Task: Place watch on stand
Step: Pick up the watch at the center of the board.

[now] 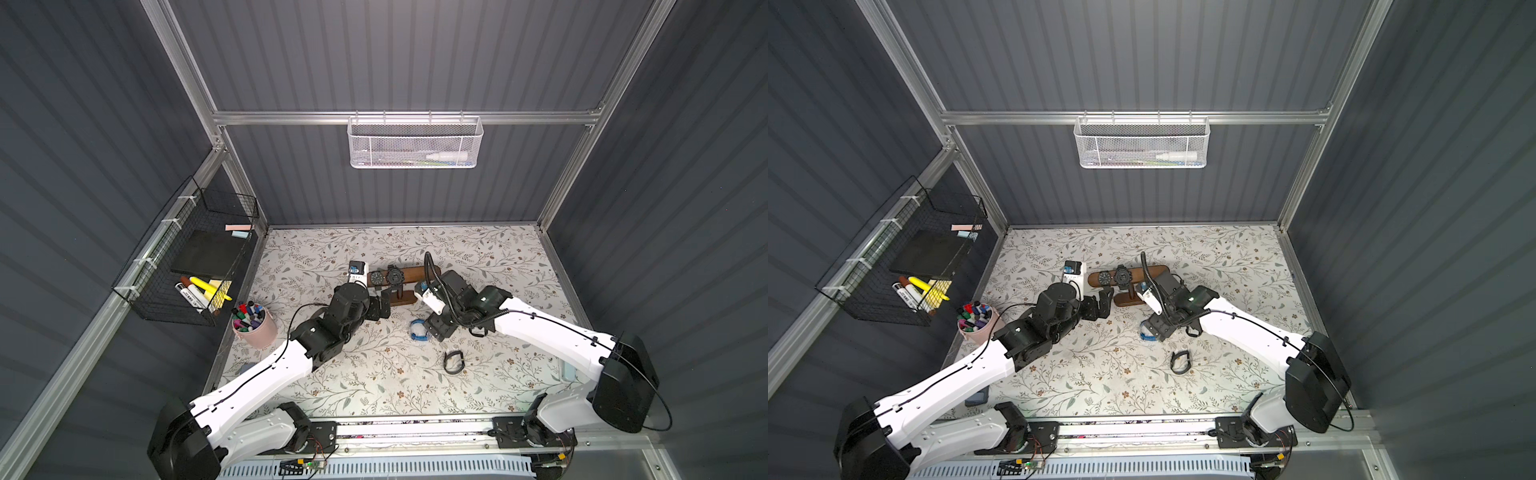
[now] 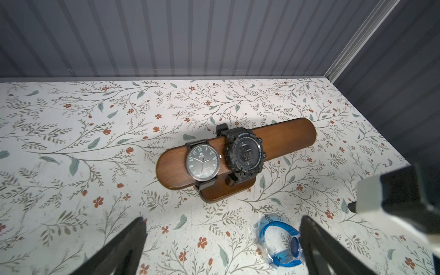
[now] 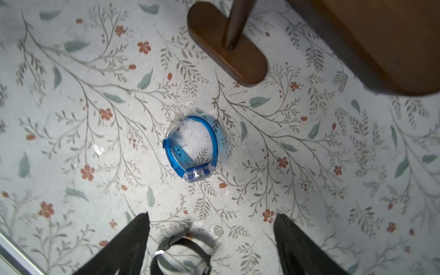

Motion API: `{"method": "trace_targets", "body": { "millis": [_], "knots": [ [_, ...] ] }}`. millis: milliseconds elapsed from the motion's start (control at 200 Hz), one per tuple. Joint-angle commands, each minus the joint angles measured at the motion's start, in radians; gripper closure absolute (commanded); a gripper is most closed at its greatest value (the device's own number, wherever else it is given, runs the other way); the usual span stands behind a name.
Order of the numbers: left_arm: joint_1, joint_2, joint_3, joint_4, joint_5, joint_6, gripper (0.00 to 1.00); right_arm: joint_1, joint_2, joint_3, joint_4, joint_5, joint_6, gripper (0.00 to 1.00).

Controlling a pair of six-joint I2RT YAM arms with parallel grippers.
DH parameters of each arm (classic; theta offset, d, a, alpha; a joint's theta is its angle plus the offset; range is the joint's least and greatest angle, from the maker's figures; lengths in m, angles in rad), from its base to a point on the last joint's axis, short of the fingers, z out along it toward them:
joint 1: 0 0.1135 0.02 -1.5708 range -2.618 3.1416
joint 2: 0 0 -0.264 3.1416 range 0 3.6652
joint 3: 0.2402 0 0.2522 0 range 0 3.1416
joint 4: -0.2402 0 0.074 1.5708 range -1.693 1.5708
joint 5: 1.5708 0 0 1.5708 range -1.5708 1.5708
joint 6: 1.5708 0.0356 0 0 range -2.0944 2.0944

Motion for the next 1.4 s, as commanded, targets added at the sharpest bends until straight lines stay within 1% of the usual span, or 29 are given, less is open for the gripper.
{"method": "trace_targets", "body": {
  "millis": [0,60,135,205,325,405,570,795,840,905,1111,1176,1266,1396],
  "knots": [
    [0.026,-0.037,0.002,-0.110,-0.036,-0.008,0.01,0.009,-0.012,-0.083,0.044,0.031,-0.316,0.15],
    [0.055,-0.077,-0.011,-0.116,-0.022,-0.025,0.01,0.010,-0.023,-0.114,0.069,0.026,-0.363,0.16],
    [0.096,-0.121,-0.029,-0.117,-0.013,-0.038,0.00,0.009,-0.029,-0.142,0.094,-0.019,-0.423,0.18],
    [0.132,-0.147,-0.044,-0.119,-0.009,-0.040,0.01,0.010,-0.019,-0.166,0.144,-0.019,-0.469,0.22],
    [0.160,-0.170,-0.065,-0.108,-0.002,-0.049,0.01,0.011,0.033,-0.131,0.142,-0.025,-0.519,0.36],
    [0.160,-0.172,-0.076,-0.104,-0.020,-0.050,0.01,0.023,0.066,-0.118,0.140,-0.016,-0.571,0.41],
    [0.165,-0.174,-0.075,-0.102,-0.058,-0.044,0.00,0.041,0.106,-0.122,0.148,-0.003,-0.662,0.42],
    [0.167,-0.193,-0.098,-0.073,-0.093,-0.038,0.00,0.049,0.160,-0.103,0.141,0.008,-0.709,0.45],
    [0.167,-0.190,-0.103,-0.073,-0.097,-0.038,0.01,0.054,0.181,-0.092,0.130,0.018,-0.719,0.47],
    [0.169,-0.191,-0.106,-0.073,-0.100,-0.034,0.00,0.056,0.210,-0.077,0.118,0.025,-0.732,0.49],
    [0.171,-0.197,-0.124,-0.056,-0.099,-0.037,0.01,0.073,0.256,-0.080,0.200,0.071,-0.789,0.50],
    [0.171,-0.197,-0.130,-0.054,-0.098,-0.041,0.01,0.074,0.271,-0.068,0.200,0.084,-0.800,0.51],
    [0.171,-0.198,-0.139,-0.049,-0.096,-0.044,0.01,0.073,0.272,-0.051,0.187,0.077,-0.804,0.52],
    [0.171,-0.190,-0.142,-0.035,-0.091,-0.044,0.01,0.074,0.249,-0.040,0.185,0.026,-0.783,0.52]
  ]
}}
